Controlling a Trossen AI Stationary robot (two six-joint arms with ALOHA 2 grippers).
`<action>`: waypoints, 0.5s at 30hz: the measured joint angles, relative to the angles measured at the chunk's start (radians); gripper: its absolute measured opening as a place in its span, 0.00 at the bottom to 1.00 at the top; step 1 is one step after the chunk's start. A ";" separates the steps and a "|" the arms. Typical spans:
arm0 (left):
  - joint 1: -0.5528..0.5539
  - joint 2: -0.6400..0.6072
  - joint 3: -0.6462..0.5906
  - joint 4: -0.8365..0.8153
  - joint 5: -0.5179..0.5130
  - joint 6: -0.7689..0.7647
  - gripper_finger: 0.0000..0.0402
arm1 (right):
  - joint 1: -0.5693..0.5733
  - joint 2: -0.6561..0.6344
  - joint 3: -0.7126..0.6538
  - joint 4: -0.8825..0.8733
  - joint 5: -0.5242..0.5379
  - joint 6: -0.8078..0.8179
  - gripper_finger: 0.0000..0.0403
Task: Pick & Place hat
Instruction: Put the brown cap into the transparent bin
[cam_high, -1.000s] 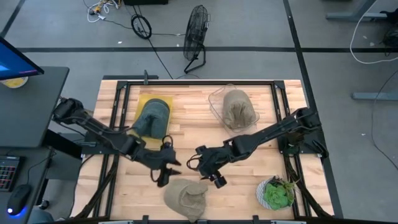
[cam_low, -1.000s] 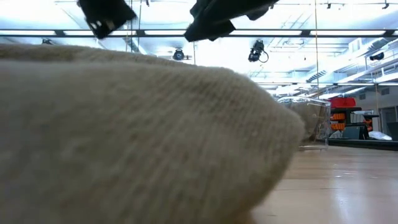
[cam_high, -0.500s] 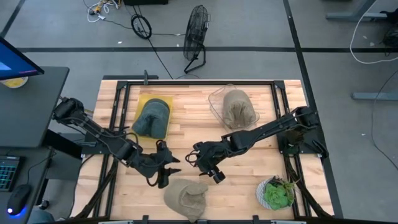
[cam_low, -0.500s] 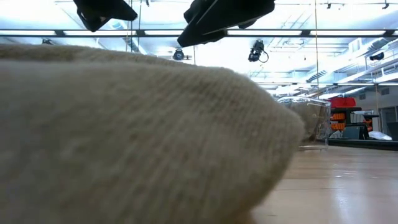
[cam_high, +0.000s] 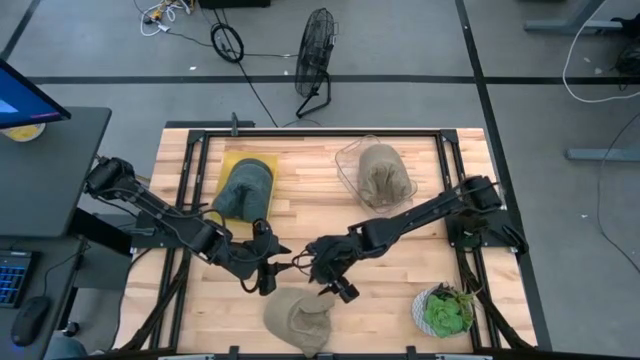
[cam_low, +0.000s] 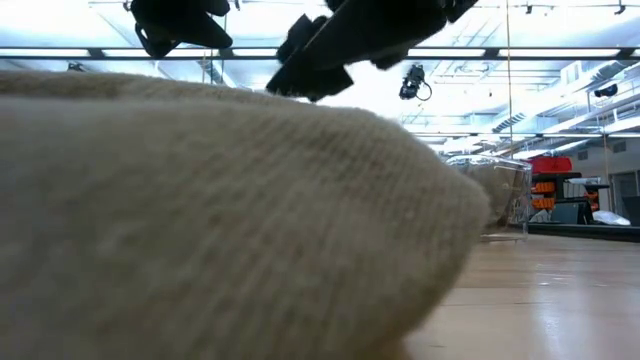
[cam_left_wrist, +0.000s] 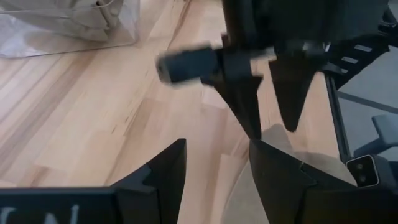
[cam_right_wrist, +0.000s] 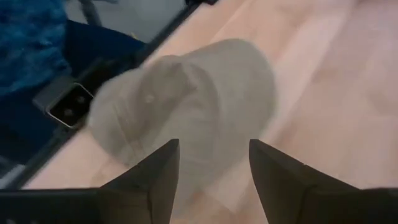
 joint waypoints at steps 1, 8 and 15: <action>0.002 0.000 0.000 -0.003 0.000 0.000 0.45 | 0.001 0.016 0.000 0.018 -0.019 0.019 0.49; 0.004 0.000 0.000 -0.004 0.000 0.003 0.45 | 0.010 0.079 0.001 0.107 -0.074 0.063 0.49; 0.004 0.000 0.000 -0.011 0.001 0.003 0.45 | 0.047 0.174 0.001 0.209 -0.033 0.066 0.49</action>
